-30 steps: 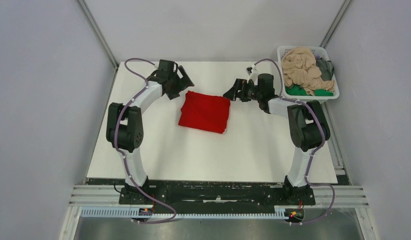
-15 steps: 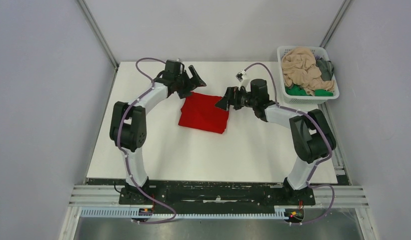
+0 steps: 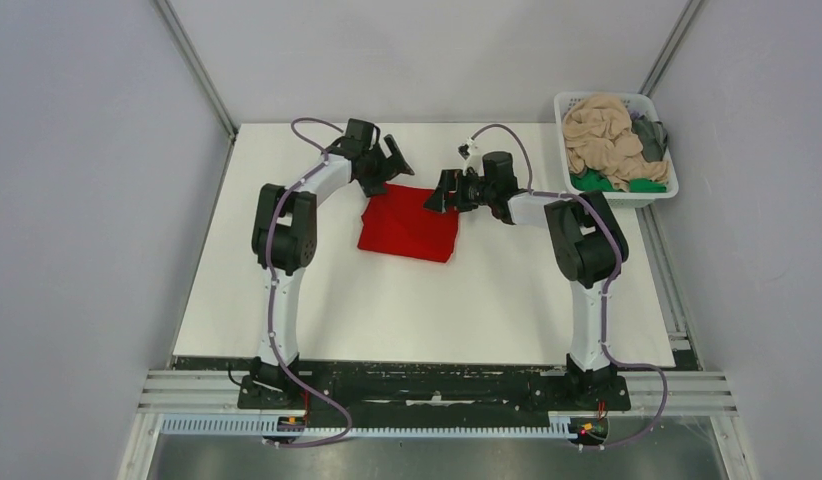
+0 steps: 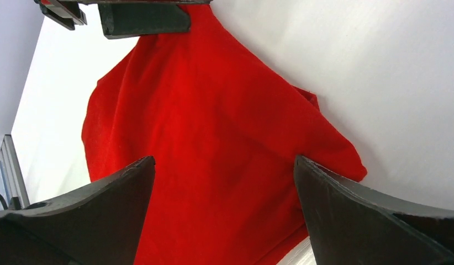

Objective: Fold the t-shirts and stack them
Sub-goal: Smooth out wrinkles on the folded tshirt

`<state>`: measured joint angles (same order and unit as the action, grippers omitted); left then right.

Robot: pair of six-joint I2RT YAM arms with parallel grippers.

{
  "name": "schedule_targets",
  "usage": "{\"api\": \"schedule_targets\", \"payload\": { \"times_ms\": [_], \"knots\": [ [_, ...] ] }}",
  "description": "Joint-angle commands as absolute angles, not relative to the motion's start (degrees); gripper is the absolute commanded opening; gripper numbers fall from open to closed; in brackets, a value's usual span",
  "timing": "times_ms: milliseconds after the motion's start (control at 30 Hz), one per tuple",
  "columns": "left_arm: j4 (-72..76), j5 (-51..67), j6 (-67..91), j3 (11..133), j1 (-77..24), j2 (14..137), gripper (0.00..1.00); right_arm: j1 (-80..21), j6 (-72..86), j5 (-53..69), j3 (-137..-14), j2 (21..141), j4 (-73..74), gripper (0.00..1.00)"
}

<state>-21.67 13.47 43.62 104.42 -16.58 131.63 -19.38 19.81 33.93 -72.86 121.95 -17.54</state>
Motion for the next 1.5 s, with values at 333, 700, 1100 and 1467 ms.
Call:
{"api": "schedule_targets", "payload": {
  "times_ms": [333,700,1100,1467],
  "knots": [
    [-21.01,9.84,41.54,80.57,-17.35,104.45,1.0,-19.57,10.1,31.6,-67.18,111.19,-8.1,0.98],
    [-17.51,10.42,43.03,70.16,-25.04,91.93,1.0,-23.15,14.97,31.66,-49.56,91.4,-14.76,0.98],
    [-7.93,17.41,47.33,55.51,-24.99,100.88,1.0,-24.52,21.65,32.87,-32.0,93.44,-27.84,0.98],
    [-13.18,11.15,44.64,53.59,-24.46,88.85,1.0,-24.52,19.26,30.32,-32.96,80.26,-21.78,0.98]
  ]
}}
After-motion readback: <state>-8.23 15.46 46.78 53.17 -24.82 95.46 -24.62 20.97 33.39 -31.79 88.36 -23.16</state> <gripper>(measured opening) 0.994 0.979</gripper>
